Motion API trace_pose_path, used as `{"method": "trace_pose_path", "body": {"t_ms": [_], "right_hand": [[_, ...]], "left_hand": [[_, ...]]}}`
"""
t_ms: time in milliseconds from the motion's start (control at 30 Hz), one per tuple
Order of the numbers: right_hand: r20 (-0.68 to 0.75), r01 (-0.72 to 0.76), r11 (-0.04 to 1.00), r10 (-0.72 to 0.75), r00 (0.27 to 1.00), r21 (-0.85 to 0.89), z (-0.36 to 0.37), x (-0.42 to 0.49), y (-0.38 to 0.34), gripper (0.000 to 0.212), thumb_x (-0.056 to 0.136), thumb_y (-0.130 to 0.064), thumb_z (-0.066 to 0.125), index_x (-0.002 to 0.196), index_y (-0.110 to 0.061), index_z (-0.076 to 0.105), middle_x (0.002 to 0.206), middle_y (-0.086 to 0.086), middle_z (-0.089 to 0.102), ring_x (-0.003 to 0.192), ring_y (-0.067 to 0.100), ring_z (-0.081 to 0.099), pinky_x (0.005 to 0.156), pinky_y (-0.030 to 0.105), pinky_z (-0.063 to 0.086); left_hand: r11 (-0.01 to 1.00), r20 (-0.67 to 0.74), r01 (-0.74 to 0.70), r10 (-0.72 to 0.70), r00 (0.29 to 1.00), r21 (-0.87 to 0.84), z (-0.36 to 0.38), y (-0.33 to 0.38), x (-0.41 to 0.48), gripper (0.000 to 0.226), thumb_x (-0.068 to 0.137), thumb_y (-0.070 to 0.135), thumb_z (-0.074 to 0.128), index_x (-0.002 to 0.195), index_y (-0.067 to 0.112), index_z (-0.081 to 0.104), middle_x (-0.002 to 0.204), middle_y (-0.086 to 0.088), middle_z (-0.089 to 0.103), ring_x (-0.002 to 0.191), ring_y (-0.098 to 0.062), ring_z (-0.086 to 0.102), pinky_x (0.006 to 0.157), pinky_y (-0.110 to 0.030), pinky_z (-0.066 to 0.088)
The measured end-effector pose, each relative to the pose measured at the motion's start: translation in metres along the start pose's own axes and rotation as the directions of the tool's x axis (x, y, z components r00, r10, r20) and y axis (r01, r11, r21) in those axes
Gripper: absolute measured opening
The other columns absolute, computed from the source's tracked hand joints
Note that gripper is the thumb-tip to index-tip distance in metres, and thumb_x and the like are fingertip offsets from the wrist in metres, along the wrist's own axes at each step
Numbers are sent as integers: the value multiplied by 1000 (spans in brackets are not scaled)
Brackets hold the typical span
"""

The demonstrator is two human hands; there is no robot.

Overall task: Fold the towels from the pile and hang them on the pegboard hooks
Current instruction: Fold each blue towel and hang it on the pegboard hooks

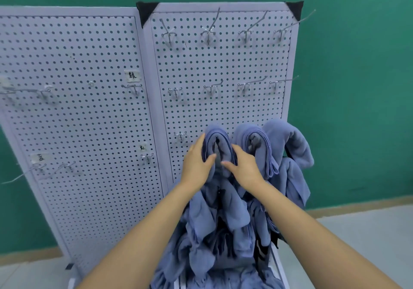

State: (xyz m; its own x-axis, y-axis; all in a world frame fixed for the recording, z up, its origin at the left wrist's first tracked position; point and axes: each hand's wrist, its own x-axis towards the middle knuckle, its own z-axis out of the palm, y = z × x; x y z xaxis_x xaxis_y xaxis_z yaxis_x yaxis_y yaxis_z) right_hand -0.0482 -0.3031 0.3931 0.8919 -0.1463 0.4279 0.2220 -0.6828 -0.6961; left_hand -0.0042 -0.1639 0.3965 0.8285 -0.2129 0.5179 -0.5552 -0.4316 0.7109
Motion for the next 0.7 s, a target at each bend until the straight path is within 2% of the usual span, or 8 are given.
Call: {"method": "trace_pose_path", "body": {"t_ms": [67, 167, 300, 400, 533, 600, 633, 700], "right_hand": [[15, -77, 996, 78, 997, -43, -2, -19, 3, 58, 93, -20, 61, 144, -10, 37, 136, 9, 53, 121, 24, 53, 98, 29, 43], [59, -163, 986, 165, 985, -37, 0, -66, 13, 48, 94, -17, 59, 139, -8, 43, 132, 12, 55, 112, 24, 57, 97, 32, 46], [178, -216, 975, 223, 958, -57, 19, -136, 42, 31, 97, -14, 55, 126, -5, 55, 121, 13, 60, 104, 24, 58, 96, 30, 45], [235, -300, 950, 312, 921, -86, 47, -180, 73, 19, 95, -11, 58, 112, -3, 62, 108, 12, 65, 90, 19, 56, 88, 23, 45], [318, -391, 911, 411, 854, -126, 86, -231, 119, 13, 92, -6, 59, 102, 0, 66, 75, 0, 58, 74, 13, 52, 74, 26, 44], [342, -447, 883, 469, 814, -146, 102, -253, 142, 13, 92, -2, 55, 96, 2, 67, 74, 5, 60, 73, 17, 56, 69, 27, 42], [347, -475, 866, 498, 795, -156, 109, -263, 154, 16, 91, -1, 53, 88, 2, 68, 75, 7, 63, 73, 16, 59, 67, 28, 43], [341, -512, 836, 549, 763, -197, 119, -282, 180, 27, 87, -8, 50, 63, -12, 62, 59, -7, 60, 60, 3, 57, 54, 20, 38]], "left_hand": [[998, 15, 63, -63, 998, 11, -8, 3, -18, 55, 94, 21, 58, 144, 16, 37, 139, -2, 49, 122, -18, 50, 101, -32, 43], [988, 20, 147, -147, 989, 43, -13, 0, -57, 42, 95, 19, 57, 135, 12, 48, 128, -3, 56, 94, -12, 53, 81, -20, 40], [980, 80, 196, -198, 977, 30, -4, -20, -121, 24, 96, 15, 54, 117, 9, 62, 113, -1, 63, 100, -14, 57, 86, -24, 44], [962, 154, 268, -273, 950, 50, 15, -45, -171, 15, 95, 13, 55, 103, 9, 67, 95, -2, 66, 85, -14, 58, 81, -27, 48], [893, 303, 442, -447, 841, 91, 50, -89, -236, 11, 95, 14, 55, 94, 14, 65, 89, -5, 66, 81, -20, 60, 76, -29, 48], [849, 354, 522, -515, 781, 82, 67, -111, -265, 13, 94, 10, 55, 95, 8, 68, 88, -8, 67, 80, -21, 61, 80, -35, 52], [821, 374, 566, -550, 747, 78, 77, -122, -277, 14, 93, 7, 55, 93, 5, 68, 85, -8, 66, 77, -21, 60, 81, -37, 53], [746, 408, 661, -629, 662, 77, 99, -145, -300, 20, 90, 1, 54, 79, 9, 68, 76, -5, 65, 73, -21, 59, 82, -41, 55]]}}
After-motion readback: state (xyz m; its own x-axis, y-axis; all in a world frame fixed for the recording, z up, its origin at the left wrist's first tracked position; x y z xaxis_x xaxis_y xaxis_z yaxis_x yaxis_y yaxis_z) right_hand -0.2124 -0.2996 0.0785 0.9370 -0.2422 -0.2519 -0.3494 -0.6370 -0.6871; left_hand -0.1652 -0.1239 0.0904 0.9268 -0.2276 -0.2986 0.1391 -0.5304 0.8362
